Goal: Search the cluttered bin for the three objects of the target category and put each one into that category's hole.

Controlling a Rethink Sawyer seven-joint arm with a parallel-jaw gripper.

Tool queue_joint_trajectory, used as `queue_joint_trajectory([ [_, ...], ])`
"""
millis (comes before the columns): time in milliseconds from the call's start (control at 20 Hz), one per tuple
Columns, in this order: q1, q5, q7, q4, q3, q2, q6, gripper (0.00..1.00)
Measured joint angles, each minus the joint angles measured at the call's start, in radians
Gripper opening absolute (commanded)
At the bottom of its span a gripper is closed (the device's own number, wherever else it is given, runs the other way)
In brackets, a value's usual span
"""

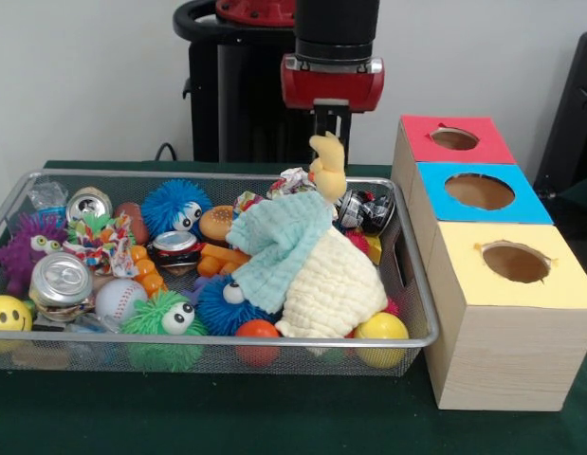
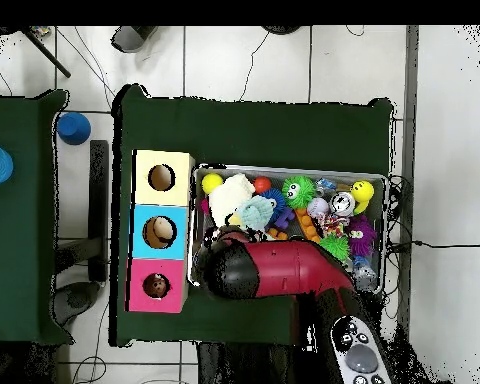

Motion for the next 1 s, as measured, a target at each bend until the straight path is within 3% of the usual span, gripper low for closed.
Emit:
queue_joint_trajectory([
  [1000, 0.144, 0.060, 0.000, 0.130, -0.130, -0.036, 0.000, 0.00],
])
